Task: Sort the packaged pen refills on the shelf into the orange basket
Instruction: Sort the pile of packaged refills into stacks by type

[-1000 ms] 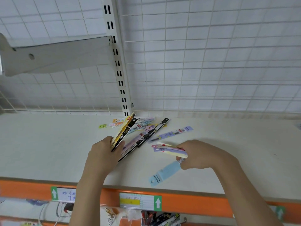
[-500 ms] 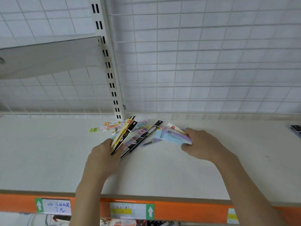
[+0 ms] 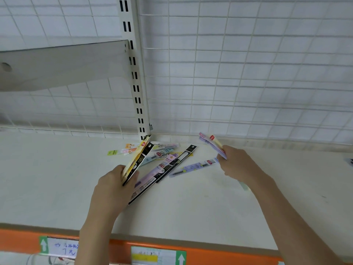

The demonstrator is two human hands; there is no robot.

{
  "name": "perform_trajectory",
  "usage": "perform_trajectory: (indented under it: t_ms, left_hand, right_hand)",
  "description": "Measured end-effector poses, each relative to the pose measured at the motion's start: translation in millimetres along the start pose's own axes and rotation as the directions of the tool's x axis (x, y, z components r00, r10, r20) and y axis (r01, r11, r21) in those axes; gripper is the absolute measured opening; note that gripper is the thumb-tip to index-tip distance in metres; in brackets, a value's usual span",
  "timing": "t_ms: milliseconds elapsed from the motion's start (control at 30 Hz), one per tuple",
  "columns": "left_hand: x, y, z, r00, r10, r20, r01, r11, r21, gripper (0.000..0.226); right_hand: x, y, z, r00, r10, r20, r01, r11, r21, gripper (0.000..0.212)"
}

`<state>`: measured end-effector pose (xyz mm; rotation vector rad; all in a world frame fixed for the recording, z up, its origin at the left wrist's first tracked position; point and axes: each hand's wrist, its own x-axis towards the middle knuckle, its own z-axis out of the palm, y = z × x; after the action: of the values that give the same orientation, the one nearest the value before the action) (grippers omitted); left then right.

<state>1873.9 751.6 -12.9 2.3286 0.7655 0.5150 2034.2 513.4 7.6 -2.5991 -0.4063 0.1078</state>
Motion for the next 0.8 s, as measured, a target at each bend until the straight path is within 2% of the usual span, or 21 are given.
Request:
perform_trajectory:
  t_ms: [100,200,333,600,733,800]
  left_hand:
    - [0,-3,-3,1.000,-0.002,-0.028,0.001,1.000,-0.016,0.034]
    - [1,-4,-4,0.999,0.004,-0.044,-0.004,1.000,-0.009,0.033]
    - [2,-4,-5,0.999,0.013,-0.049,-0.013,1.000,0.005,0.037]
    - [5,3,-3,1.000,0.027,-0.014,-0.026,1.000,0.017,0.036]
    - [4,8,-1,0.996,0.050,0.071,-0.053,0.997,0.047,0.046]
    - [4,10,0,0.994,0.052,0.097,-0.058,0.997,0.055,0.049]
  right_hand:
    - [6,-12,12,0.999,-0.037,-0.018,0.036,0.997,-0.071,0.012]
    - [8,-26,25,0.998,-0.062,0.023,0.063,0.998,-0.018,0.022]
    - [9,-30,43,0.992,-0.001,0.127,0.001,1.000,0.005,0.029]
    - [8,-27,43,0.989,0.071,0.128,-0.061,0.995,-0.080,0.039]
    - [7,-27,41,0.985,0.060,0.161,-0.044,0.994,-0.101,0.032]
    - [8,-25,38,0.985,0.039,0.170,-0.023,0.995,-0.095,0.016]
